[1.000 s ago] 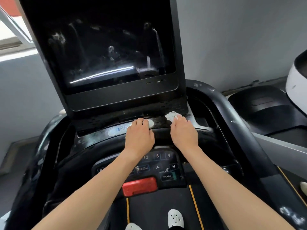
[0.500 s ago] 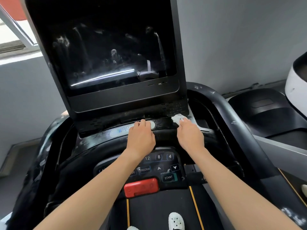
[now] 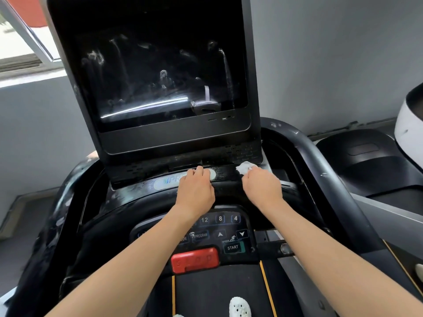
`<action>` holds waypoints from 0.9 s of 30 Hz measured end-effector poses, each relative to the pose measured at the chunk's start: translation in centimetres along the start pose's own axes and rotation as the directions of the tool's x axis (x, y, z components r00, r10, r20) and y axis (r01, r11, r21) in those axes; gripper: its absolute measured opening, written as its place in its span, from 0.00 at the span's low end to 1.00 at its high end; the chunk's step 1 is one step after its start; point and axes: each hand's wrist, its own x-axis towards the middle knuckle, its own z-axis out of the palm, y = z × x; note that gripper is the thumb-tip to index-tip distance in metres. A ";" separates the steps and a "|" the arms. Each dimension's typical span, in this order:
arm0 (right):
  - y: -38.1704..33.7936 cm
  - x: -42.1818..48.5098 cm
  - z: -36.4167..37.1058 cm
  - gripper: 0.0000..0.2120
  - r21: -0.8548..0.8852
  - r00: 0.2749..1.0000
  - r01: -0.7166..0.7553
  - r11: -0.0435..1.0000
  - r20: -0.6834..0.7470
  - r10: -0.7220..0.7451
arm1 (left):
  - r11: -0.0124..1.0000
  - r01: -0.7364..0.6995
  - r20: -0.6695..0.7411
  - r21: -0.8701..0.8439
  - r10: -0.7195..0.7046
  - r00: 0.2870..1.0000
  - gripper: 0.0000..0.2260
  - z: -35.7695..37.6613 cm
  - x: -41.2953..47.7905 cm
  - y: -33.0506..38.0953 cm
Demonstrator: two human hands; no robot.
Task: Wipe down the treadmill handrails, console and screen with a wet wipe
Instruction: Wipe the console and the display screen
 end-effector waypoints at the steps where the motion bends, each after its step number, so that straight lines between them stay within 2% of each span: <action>1: -0.1 0.1 -0.3 0.14 -0.005 0.998 -0.054 0.999 0.016 0.054 | 1.000 0.002 0.000 -0.003 -0.002 1.000 0.09 0.1 0.0 0.0; 3: -1.2 0.2 -0.5 0.13 0.049 0.998 -0.062 0.997 0.008 0.061 | 1.000 0.009 -0.008 -0.007 -0.009 1.000 0.09 0.1 0.1 0.1; 7: -4.2 -0.5 0.9 0.15 0.143 0.981 0.191 0.971 -0.051 -0.185 | 1.000 0.001 0.002 0.010 -0.001 1.000 0.10 0.1 0.1 0.2; 11: -4.2 -0.2 1.3 0.17 0.177 0.958 0.288 0.941 -0.058 -0.282 | 1.000 0.017 0.023 0.017 -0.017 1.000 0.10 -0.2 0.4 0.2; 13: -3.2 0.1 0.7 0.14 0.200 0.965 0.261 0.944 -0.035 -0.260 | 1.000 0.015 0.025 0.004 -0.015 1.000 0.09 -0.3 0.3 0.1; 16: -1.9 0.8 0.7 0.13 0.141 0.989 0.145 0.979 -0.037 -0.141 | 0.999 0.027 0.021 -0.027 -0.026 0.999 0.08 -0.3 0.1 -0.1; 19: -3.0 0.9 1.2 0.13 0.249 0.998 0.024 0.968 -0.057 -0.010 | 0.999 0.031 0.023 -0.035 -0.030 0.999 0.08 -0.4 0.0 0.0; 24: -5.6 0.2 2.6 0.11 0.353 0.985 0.169 0.920 -0.103 -0.141 | 0.998 0.036 0.056 -0.044 -0.034 0.998 0.11 -0.9 0.0 -0.1; 27: -4.1 0.8 3.1 0.13 0.415 0.994 0.099 0.904 -0.078 -0.073 | 0.997 0.048 0.076 -0.062 -0.043 0.996 0.12 -1.0 -0.1 -0.5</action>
